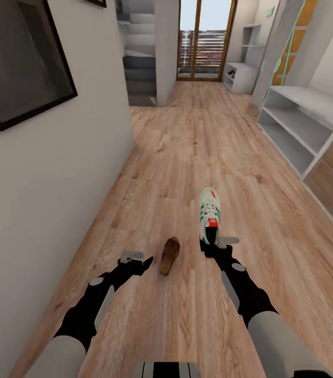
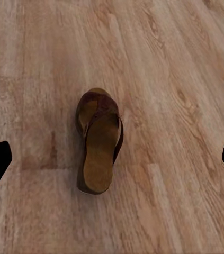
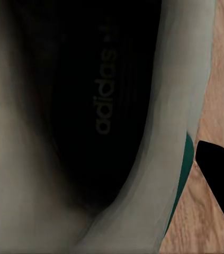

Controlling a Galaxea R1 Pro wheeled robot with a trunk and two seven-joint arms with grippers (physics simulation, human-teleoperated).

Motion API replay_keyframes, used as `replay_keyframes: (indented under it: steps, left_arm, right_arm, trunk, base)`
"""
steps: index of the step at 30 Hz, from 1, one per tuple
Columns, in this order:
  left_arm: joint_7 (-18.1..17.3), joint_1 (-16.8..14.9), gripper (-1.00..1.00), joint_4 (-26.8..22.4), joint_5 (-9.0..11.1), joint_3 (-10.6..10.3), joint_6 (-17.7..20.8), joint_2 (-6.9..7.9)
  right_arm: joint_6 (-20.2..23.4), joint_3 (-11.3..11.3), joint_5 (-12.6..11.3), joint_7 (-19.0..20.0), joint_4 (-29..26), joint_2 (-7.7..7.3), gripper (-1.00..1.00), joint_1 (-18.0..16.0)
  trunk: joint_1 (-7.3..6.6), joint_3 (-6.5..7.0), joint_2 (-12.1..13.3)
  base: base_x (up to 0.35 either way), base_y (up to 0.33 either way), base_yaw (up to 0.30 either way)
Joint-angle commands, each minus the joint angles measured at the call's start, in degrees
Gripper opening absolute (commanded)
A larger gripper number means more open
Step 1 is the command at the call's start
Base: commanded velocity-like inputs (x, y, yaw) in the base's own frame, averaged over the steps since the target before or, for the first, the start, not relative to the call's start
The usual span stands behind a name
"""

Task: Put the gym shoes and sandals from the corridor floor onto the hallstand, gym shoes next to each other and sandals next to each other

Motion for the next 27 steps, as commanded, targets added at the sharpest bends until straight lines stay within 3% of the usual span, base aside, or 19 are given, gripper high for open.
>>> replay_keyframes:
  steps: [1,10,18,21,22,23,27]
  left_arm:
    - [-0.3,0.0,1.0,-0.1,0.2,0.1,0.5,0.01]
    - [-0.3,0.0,1.0,0.0,0.2,0.1,0.0,0.14]
    - [1.1,0.0,1.0,4.3,0.1,0.3,-7.3,0.26]
    - [6.8,0.0,1.0,6.3,0.1,0.3,-10.0,0.44]
    - [9.8,0.0,1.0,7.2,0.0,0.2,-11.1,0.46]
    - [15.5,0.0,1.0,9.5,-0.1,0.1,-14.8,0.49]
    - [18.1,0.0,1.0,11.6,-0.8,0.1,-19.2,0.56]
  right_arm:
    - [0.2,-0.1,-0.1,0.1,-0.2,0.05,-1.0,0.0]
    - [0.3,-0.1,-0.1,0.1,-0.5,0.05,-1.0,-0.1]
    - [0.3,-0.1,-0.1,0.2,-0.5,0.05,-1.0,-0.1]
    - [0.5,-0.1,-0.1,0.3,-0.5,0.05,-1.0,0.0]
    - [0.9,-0.1,-0.1,0.3,-0.5,0.05,-1.0,0.0]
    - [2.8,0.0,-0.1,0.3,-1.4,0.05,-1.0,0.0]
    - [5.6,0.0,0.0,0.4,-4.2,0.05,-1.0,-0.1]
  trunk:
    - [0.02,-0.05,0.0]
    - [0.02,-0.05,0.0]
    - [0.02,-0.05,0.0]
    - [0.02,-0.05,0.0]
    - [0.02,-0.05,0.0]
    - [0.02,-0.05,0.0]
    - [0.02,-0.05,0.0]
  base:
    - [0.338,-0.171,-0.075]
    - [0.331,-0.184,-0.108]
    - [0.18,-0.133,-0.288]
    - [0.027,-0.021,-0.297]
    - [0.012,-0.009,-0.298]
    - [0.004,-0.003,-0.124]
    - [0.002,-0.001,-0.05]
